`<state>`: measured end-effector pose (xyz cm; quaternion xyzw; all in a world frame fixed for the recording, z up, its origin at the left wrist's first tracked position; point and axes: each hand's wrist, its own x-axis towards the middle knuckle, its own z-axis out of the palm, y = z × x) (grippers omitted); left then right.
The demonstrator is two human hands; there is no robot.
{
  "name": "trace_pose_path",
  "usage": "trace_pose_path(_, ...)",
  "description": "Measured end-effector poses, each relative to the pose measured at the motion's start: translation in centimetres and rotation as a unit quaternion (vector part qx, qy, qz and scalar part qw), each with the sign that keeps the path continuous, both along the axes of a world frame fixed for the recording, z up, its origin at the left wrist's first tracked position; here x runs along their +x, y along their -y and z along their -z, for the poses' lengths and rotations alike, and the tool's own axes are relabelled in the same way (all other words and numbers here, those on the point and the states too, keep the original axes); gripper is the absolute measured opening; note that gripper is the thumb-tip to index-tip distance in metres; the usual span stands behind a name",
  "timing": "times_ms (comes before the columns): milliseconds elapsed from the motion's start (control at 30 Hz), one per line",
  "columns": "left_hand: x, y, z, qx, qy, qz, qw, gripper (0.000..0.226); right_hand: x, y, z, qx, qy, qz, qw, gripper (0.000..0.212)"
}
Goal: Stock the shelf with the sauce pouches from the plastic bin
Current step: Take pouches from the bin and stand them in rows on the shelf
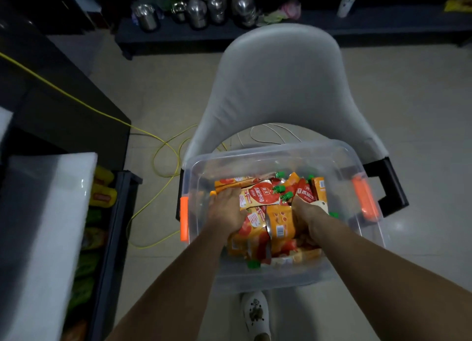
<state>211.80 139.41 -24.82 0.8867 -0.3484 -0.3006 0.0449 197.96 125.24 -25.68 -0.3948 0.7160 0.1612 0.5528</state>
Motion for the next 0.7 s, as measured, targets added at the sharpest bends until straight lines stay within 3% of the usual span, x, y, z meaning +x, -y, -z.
trace_pose_path(100,0.8,1.1,0.8,0.048,0.000,0.039,0.998,0.075,-0.3,1.2,5.2,0.005,-0.023,-0.033,0.999,0.100)
trace_pose_path(200,0.9,2.1,0.5,0.088,0.027,0.077,0.993,0.077,-0.3,1.1,7.5,-0.004,-0.080,-0.051,0.996,0.142)
trace_pose_path(333,-1.7,2.0,-0.4,0.120,0.102,0.165,0.974,0.060,1.4,-1.1,0.7,-0.079,-0.059,0.062,0.993,0.101)
trace_pose_path(467,-2.6,1.0,-1.4,0.113,0.056,0.124,0.984,0.054,1.5,-1.4,-1.0,-0.124,0.021,0.181,0.975,0.073)
trace_pose_path(600,-2.9,-1.1,-4.3,0.001,-0.087,-0.094,0.992,0.044,-0.6,-2.4,-3.9,-0.090,0.197,0.210,0.954,0.044)
trace_pose_path(667,-4.3,-2.4,-6.0,-0.087,-0.164,-0.225,0.957,0.034,-2.0,-3.0,-6.0,-0.036,0.269,0.232,0.934,0.022)
trace_pose_path(700,-5.3,-2.8,-6.9,-0.124,-0.196,-0.272,0.934,0.031,-2.8,-3.3,-7.0,-0.005,0.303,0.245,0.921,0.021)
